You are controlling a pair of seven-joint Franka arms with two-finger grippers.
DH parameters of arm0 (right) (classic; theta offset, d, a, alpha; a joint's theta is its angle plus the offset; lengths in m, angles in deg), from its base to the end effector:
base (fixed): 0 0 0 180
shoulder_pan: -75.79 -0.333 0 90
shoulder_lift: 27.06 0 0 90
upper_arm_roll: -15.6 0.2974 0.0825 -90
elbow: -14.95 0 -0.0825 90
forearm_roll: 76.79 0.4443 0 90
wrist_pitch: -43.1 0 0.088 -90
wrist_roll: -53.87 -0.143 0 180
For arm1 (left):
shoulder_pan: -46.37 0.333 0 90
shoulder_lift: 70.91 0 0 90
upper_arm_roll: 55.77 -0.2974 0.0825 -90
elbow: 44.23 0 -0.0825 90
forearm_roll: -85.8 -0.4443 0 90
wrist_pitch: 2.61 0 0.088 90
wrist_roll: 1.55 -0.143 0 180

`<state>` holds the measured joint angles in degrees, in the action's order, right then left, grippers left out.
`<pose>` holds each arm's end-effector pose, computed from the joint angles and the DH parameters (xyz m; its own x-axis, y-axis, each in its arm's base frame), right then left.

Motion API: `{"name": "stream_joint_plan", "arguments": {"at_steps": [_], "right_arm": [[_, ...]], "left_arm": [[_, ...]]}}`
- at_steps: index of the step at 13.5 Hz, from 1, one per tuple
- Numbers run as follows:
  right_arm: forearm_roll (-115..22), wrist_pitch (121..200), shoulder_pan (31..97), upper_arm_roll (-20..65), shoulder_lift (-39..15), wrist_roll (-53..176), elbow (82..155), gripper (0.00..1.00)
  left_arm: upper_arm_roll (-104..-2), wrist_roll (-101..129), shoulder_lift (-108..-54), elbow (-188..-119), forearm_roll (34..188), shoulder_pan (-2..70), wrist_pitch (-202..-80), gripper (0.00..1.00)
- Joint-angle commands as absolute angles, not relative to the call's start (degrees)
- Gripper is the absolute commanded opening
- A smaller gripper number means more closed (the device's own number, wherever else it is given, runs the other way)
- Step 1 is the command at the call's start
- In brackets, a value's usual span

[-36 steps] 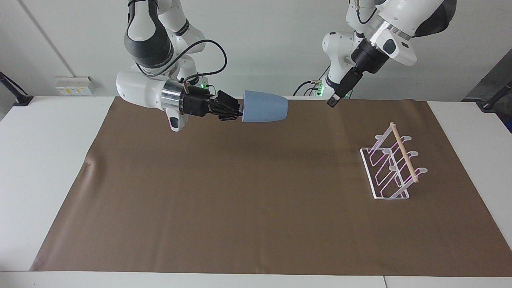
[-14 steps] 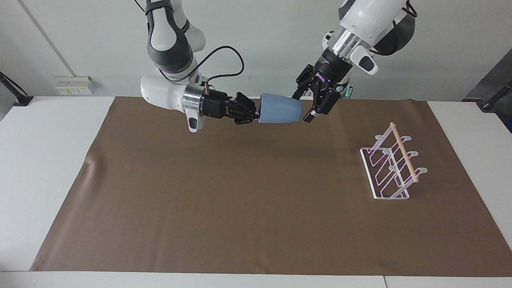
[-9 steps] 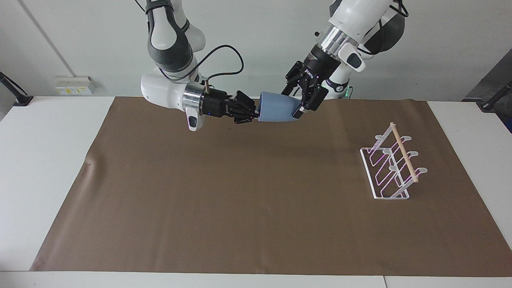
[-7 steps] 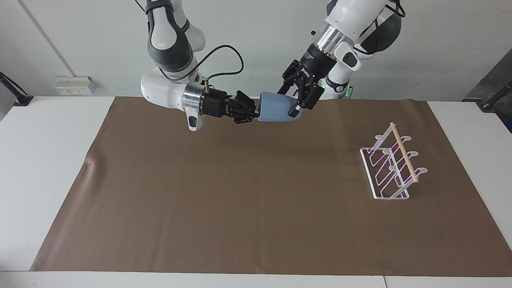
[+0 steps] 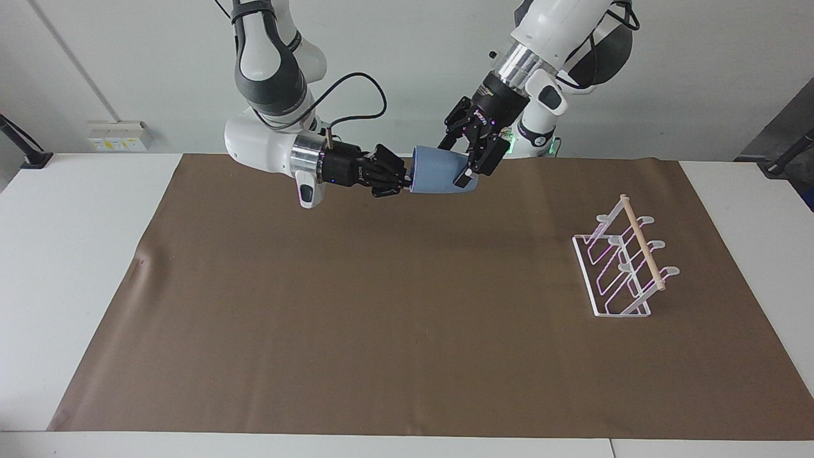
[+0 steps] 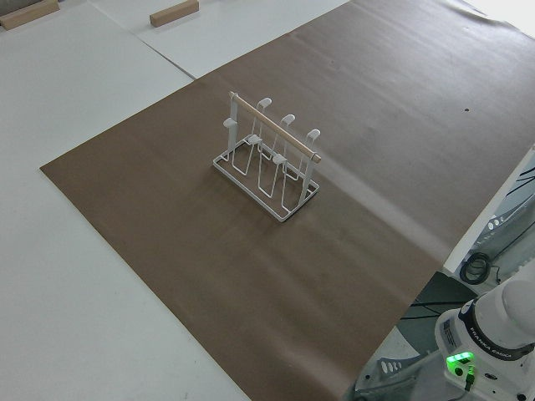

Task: Hang cup on cup holder
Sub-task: 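Bring the cup to the left gripper and grasp it there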

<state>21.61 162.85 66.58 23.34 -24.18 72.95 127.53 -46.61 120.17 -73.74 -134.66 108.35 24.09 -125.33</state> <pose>0.6199 0.2712 0.4575 0.9624 -0.2409 -0.1257 -0.1441 -0.0603 -0.9877 0.5774 -0.3830 0.6080 -0.0546 0.8211 -0.5682 0.9663 0.1869 0.1772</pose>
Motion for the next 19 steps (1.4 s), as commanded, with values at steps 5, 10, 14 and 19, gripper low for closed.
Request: {"name": "stream_joint_plan", "arguments": {"at_steps": [5,10,14,19], "right_arm": [[24.8,162.8,67.1,23.5,-25.5,75.1,128.4,0.0],[24.8,162.8,67.1,23.5,-25.5,75.1,128.4,0.0],[24.9,162.9,67.1,23.5,-25.5,74.5,128.4,0.0],[24.9,163.5,66.8,23.5,-25.6,72.2,128.4,0.47]], "left_arm": [[-46.8,121.5,-72.8,-138.2,109.0,22.5,-127.2,1.0],[-46.8,121.7,-73.1,-137.2,109.0,22.0,-126.5,0.62],[-46.5,120.4,-73.5,-136.4,108.4,22.0,-125.1,0.0],[-46.3,120.3,-73.4,-136.4,109.6,22.1,-124.9,0.0]]}}
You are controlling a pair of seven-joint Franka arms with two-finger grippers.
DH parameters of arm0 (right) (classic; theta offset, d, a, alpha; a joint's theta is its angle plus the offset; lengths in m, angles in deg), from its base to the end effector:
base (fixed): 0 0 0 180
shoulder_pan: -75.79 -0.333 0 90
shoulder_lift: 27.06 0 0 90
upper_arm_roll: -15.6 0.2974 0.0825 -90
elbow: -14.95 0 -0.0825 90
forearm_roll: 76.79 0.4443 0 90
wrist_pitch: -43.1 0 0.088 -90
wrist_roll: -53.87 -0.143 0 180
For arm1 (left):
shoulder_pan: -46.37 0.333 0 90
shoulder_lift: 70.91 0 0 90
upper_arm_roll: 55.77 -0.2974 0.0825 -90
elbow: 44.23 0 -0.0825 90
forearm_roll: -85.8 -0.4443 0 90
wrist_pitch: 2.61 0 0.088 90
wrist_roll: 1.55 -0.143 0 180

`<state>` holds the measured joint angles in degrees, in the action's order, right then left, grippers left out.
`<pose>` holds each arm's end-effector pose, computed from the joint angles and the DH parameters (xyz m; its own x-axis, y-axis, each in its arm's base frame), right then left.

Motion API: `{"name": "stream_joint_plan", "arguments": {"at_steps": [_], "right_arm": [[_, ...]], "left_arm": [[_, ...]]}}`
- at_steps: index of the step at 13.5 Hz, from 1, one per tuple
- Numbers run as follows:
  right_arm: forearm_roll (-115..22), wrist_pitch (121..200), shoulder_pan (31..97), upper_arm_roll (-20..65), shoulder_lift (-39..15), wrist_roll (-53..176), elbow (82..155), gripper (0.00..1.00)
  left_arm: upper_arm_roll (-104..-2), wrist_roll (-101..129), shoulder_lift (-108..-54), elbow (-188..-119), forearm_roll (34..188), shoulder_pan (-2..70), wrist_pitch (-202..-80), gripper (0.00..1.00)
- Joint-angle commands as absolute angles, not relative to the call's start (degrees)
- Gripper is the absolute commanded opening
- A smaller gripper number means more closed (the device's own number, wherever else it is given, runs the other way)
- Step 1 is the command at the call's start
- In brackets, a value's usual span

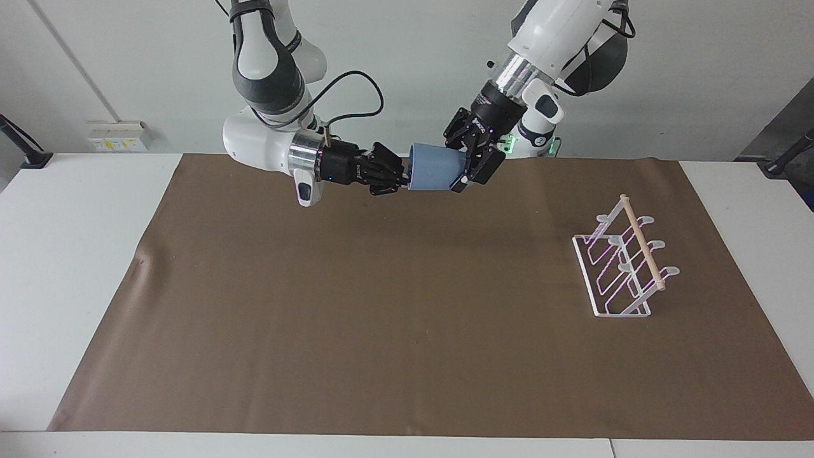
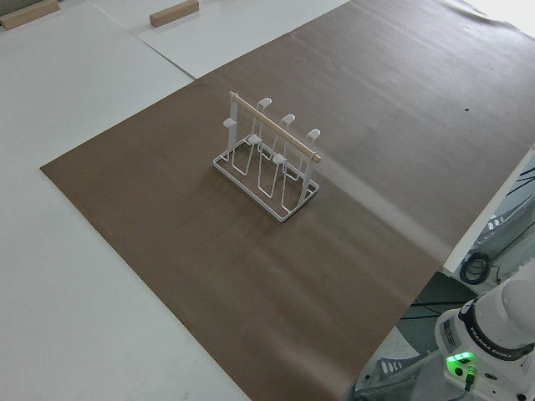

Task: Hang cup on cup holder
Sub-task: 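Bring the cup to the left gripper and grasp it there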

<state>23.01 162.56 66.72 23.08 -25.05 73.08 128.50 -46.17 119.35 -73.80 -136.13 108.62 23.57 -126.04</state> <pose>0.6175 0.2663 0.4597 0.9586 -0.2504 -0.1357 -0.1499 -0.0385 -0.9880 0.5717 -0.3926 0.5939 -0.0398 0.8264 -0.5617 0.9717 0.1630 0.1709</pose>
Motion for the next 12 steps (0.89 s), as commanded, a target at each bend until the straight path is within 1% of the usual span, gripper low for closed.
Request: {"name": "stream_joint_plan", "arguments": {"at_steps": [1,2,4,7,8,10,11,12], "right_arm": [[24.9,163.5,66.8,23.5,-25.6,72.2,128.4,0.48],[24.9,163.5,66.8,23.5,-25.6,72.2,128.3,0.51],[24.9,163.6,66.8,23.5,-25.6,72.1,128.4,0.51],[24.6,163.6,67.0,23.4,-25.6,71.8,128.4,0.64],[24.0,163.5,67.2,23.4,-25.6,71.8,128.4,0.66],[22.5,163.2,67.6,23.3,-25.6,71.8,128.4,0.67],[20.5,163.1,67.7,23.2,-25.6,71.8,128.3,0.72],[18.4,162.7,68.7,23.1,-25.9,71.7,128.2,0.81]], "left_arm": [[-46.2,120.3,-73.5,-136.4,109.7,22.2,-124.7,0.0],[-46.2,120.3,-73.4,-136.4,109.7,22.2,-124.6,0.0],[-46.3,120.4,-73.4,-136.3,109.9,22.5,-124.6,0.0],[-46.3,120.4,-73.2,-136.3,110.0,22.7,-124.3,0.0],[-46.4,120.4,-73.1,-136.4,110.0,22.8,-123.9,0.0],[-46.6,120.4,-73.0,-136.4,110.0,23.2,-122.8,0.0],[-47.0,120.3,-72.9,-136.6,109.8,23.2,-121.9,0.0],[-47.1,120.3,-72.7,-136.7,109.5,23.3,-120.3,0.0]]}}
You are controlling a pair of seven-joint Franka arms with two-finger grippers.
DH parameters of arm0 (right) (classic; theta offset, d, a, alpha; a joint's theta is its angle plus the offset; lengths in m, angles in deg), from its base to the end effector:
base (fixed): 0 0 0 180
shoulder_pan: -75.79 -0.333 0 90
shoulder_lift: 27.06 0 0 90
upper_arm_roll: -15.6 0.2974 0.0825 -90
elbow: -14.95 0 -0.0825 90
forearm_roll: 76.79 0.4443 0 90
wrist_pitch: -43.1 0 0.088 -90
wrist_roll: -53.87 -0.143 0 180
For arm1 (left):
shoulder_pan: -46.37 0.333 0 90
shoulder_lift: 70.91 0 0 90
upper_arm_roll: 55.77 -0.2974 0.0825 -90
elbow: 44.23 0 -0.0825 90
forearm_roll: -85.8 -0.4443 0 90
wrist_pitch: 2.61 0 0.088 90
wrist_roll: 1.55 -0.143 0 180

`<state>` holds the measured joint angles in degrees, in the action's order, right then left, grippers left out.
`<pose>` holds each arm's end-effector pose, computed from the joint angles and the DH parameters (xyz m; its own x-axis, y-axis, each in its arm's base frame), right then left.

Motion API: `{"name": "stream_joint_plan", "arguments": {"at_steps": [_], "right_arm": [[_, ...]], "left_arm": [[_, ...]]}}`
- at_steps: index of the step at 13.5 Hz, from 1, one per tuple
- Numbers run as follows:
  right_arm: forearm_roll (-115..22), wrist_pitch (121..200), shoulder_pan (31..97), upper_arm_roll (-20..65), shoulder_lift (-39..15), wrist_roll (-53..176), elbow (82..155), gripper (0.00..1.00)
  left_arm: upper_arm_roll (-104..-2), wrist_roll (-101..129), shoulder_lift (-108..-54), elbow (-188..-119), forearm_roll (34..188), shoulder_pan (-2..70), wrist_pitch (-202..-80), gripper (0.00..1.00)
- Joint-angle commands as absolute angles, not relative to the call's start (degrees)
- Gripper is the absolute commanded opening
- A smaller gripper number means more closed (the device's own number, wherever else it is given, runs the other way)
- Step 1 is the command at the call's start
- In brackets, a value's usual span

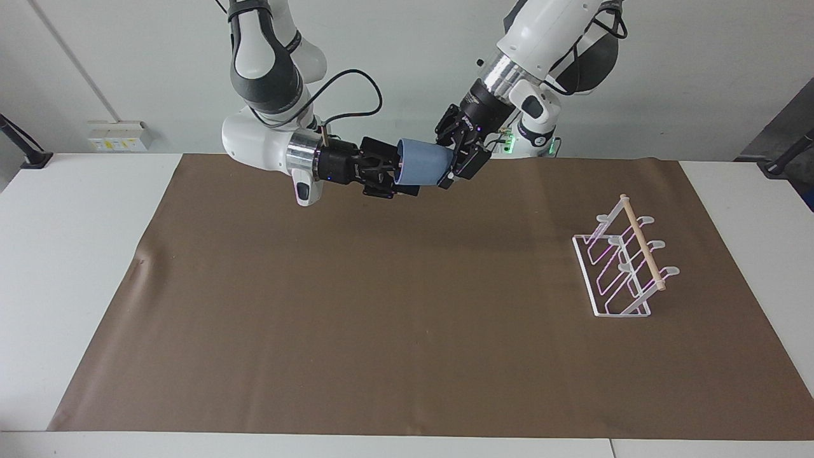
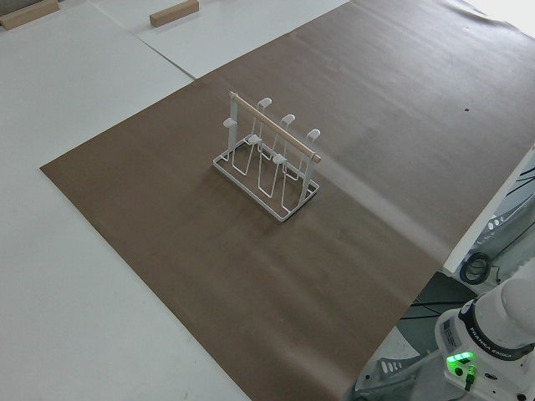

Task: Hang cup on cup holder
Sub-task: 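Bring the cup to the left gripper and grasp it there, then release the cup with the right gripper while the left gripper withdraws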

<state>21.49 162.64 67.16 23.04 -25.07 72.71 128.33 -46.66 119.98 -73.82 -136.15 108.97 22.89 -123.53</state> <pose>0.6193 0.2612 0.4596 0.9594 -0.2520 -0.1268 -0.1462 -0.0596 -0.9875 0.5657 -0.3952 0.5878 -0.0551 0.8345 -0.5483 0.9801 0.1500 0.1298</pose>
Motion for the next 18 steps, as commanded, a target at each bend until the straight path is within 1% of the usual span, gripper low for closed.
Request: {"name": "stream_joint_plan", "arguments": {"at_steps": [1,3,5,7,11,14,18], "right_arm": [[16.2,161.9,69.6,23.1,-25.9,71.7,128.2,0.82],[10.3,160.2,71.2,23.0,-26.0,71.7,128.1,1.0],[3.1,158.8,72.5,23.0,-26.2,71.4,127.4,1.0],[-8.3,158.7,72.7,22.9,-26.2,67.4,126.0,1.0],[-34.8,158.7,72.5,23.0,-26.6,57.7,124.2,1.0],[-55.7,159.5,72.4,23.0,-27.1,55.3,124.1,1.0],[-72.3,159.6,72.6,22.8,-27.1,51.4,123.8,1.0]], "left_arm": [[-47.0,119.1,-72.7,-136.8,109.1,24.6,-118.6,0.0],[-47.2,110.7,-72.5,-136.7,108.8,25.2,-114.7,0.0],[-47.4,108.3,-72.1,-137.1,107.3,26.3,-113.1,0.0],[-47.4,108.1,-71.8,-137.4,105.7,27.3,-112.0,0.0],[-47.4,105.5,-69.8,-141.5,94.3,27.2,-111.5,0.0],[-47.4,97.1,-68.8,-143.4,84.0,27.3,-108.8,0.0],[-47.4,91.6,-69.9,-143.6,71.4,27.9,-107.0,0.0]]}}
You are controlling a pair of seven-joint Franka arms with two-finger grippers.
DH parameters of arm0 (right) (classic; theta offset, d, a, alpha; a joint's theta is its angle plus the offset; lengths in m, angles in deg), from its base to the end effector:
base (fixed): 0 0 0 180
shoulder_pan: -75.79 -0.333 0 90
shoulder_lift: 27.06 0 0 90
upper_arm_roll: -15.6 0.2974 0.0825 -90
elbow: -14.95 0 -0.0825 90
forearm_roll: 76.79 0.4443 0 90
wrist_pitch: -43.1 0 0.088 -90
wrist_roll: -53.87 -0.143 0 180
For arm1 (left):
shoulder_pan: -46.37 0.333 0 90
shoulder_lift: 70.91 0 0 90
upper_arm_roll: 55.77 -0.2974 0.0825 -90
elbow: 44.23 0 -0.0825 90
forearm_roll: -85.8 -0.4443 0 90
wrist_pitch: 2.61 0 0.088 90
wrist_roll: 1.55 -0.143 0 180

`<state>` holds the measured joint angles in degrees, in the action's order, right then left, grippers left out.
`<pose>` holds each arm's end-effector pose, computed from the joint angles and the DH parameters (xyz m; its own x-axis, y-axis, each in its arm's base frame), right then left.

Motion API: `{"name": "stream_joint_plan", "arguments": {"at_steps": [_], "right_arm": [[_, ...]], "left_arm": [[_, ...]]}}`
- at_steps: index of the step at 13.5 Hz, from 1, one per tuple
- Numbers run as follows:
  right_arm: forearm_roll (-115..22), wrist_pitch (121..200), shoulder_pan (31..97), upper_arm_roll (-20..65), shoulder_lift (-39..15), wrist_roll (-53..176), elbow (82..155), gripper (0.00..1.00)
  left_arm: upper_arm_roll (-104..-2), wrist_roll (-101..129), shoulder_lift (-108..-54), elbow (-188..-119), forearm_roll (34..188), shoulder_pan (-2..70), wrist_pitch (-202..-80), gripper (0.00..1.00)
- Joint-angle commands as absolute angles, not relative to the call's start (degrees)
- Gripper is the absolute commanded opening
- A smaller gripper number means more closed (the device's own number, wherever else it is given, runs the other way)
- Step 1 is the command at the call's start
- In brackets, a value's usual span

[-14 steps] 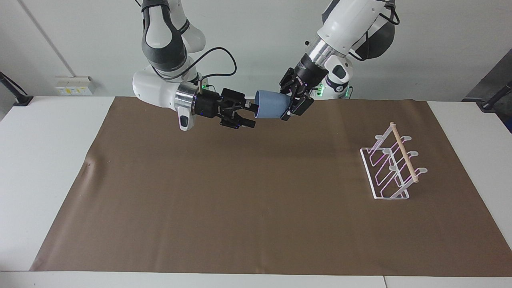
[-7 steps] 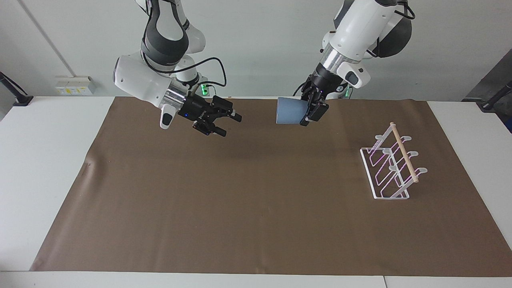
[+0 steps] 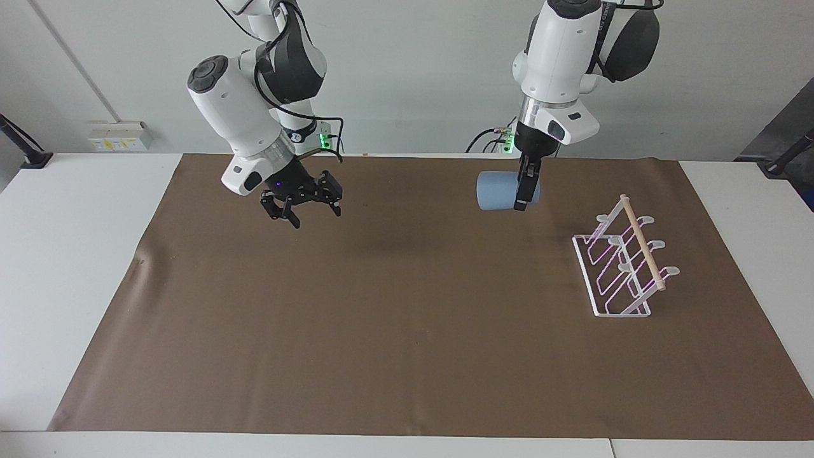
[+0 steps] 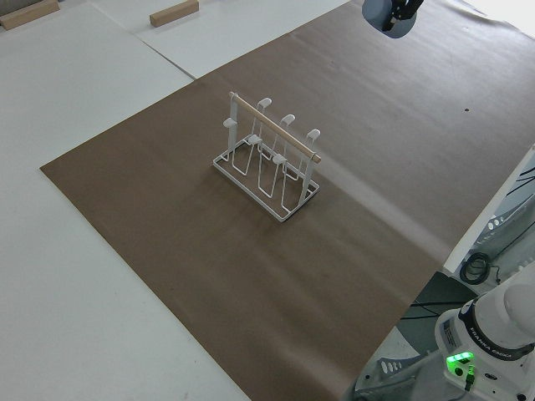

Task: Hang cup on cup holder
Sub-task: 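Release the cup with the right gripper while the left gripper withdraws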

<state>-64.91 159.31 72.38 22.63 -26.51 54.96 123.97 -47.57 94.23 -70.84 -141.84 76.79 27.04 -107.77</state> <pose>0.6224 0.1333 0.4285 0.9880 0.1084 0.1104 0.1283 -0.9728 -0.1931 0.5757 -0.2798 0.5253 0.3857 0.9117 0.1416 0.9031 -0.4045 0.1444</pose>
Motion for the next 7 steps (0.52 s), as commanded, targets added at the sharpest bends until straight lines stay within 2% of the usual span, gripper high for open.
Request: {"name": "stream_joint_plan", "arguments": {"at_steps": [1,4,7], "right_arm": [[-76.6,159.2,72.6,22.8,-27.1,48.7,123.3,1.0],[-79.4,155.4,73.6,22.5,-27.8,45.9,120.4,1.0],[-79.3,148.3,76.6,22.7,-27.5,44.9,113.7,1.0]], "left_arm": [[-47.4,91.4,-70.7,-143.9,67.5,28.0,-106.9,0.0],[-47.3,91.5,-73.5,-144.0,55.6,27.6,-104.8,0.0],[-47.3,91.5,-74.8,-145.1,47.2,26.9,-103.7,0.0]]}}
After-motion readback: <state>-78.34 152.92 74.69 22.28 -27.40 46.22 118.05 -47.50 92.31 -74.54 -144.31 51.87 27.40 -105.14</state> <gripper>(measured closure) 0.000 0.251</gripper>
